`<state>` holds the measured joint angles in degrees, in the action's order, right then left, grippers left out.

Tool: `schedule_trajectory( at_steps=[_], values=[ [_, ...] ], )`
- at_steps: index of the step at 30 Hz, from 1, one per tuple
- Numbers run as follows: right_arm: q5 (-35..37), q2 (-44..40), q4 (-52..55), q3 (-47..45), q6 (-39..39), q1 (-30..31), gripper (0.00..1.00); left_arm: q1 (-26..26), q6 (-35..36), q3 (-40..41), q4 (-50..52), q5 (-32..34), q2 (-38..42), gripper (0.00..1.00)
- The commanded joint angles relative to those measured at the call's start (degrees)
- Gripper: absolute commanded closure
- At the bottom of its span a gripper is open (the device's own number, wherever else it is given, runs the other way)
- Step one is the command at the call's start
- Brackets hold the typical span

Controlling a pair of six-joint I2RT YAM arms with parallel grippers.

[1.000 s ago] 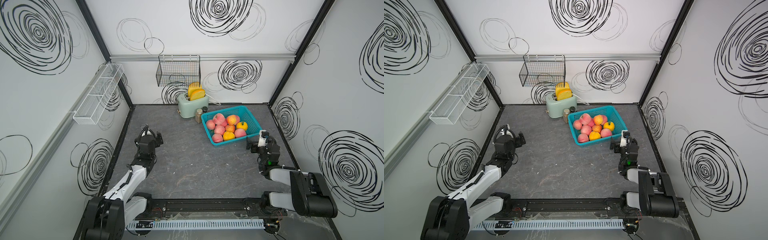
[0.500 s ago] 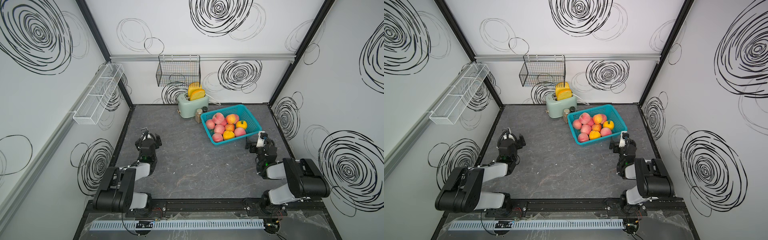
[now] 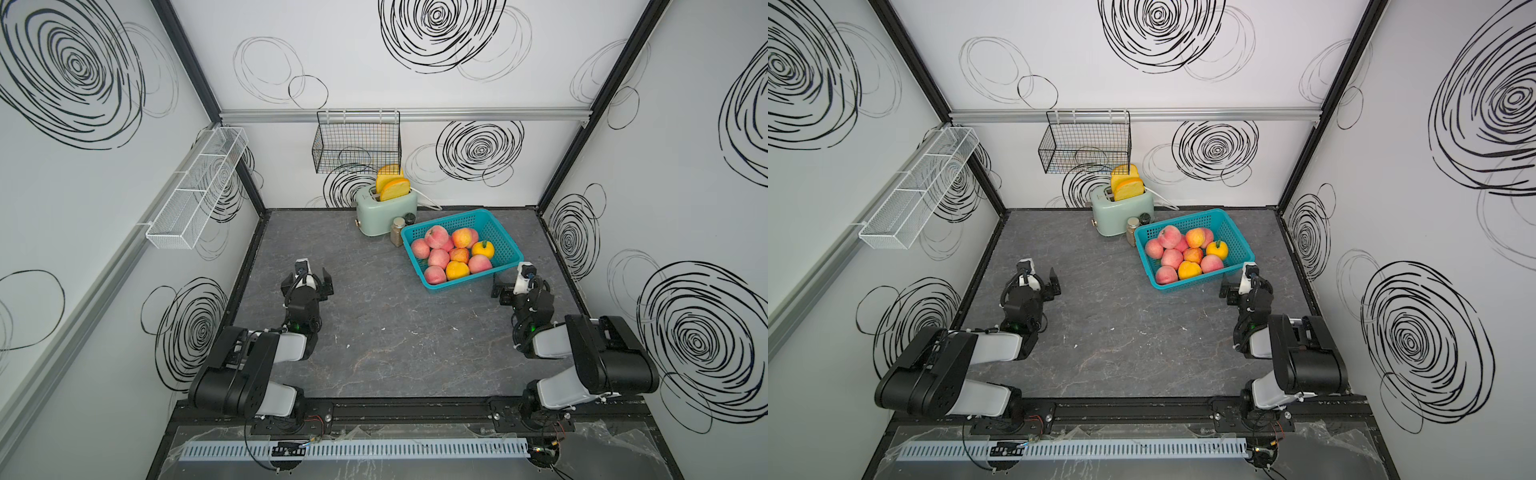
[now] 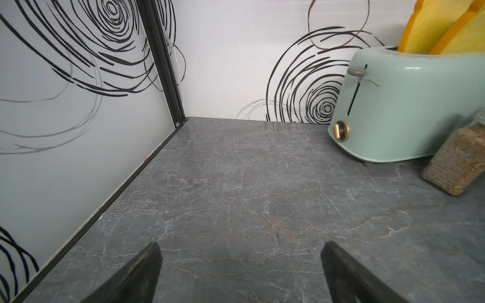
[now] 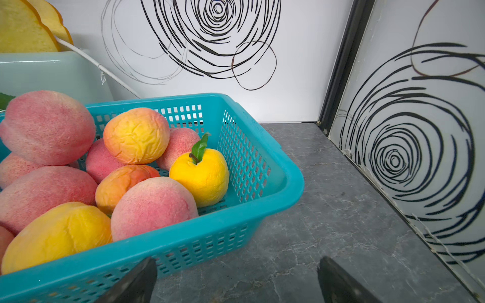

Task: Put the peaches into the basket
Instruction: Reset both arms

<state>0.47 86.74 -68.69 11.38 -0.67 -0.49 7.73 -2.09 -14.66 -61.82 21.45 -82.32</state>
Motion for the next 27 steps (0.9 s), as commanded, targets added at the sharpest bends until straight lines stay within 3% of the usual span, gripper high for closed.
schedule_trajectory(
  at_steps=[1, 4, 7, 10, 27],
  values=[
    [0.49, 0.32, -3.07, 0.8, -0.08, 0.05, 0.01, -1.14, 1.91, 0.24, -5.69, -5.66, 0.39, 0.02],
    [0.58, 0.13, -3.62, 0.43, 0.14, 0.25, 0.01, -2.1, 4.91, 4.66, -13.78, -16.48, -0.8, 0.02],
    [0.65, 0.01, -3.73, 0.37, 0.14, 0.27, 0.01, 0.36, 5.44, 7.53, -21.32, -10.16, -1.89, 0.02],
    [0.55, 0.05, -3.65, 0.42, 0.13, 0.23, 0.01, -0.64, 4.23, 5.27, -16.92, -10.4, -1.94, 0.02],
    [0.15, 0.07, -3.34, 0.6, 0.05, 0.09, 0.01, -2.98, 2.27, 3.4, -13.09, -13.05, -1.79, 0.02]
  ],
)
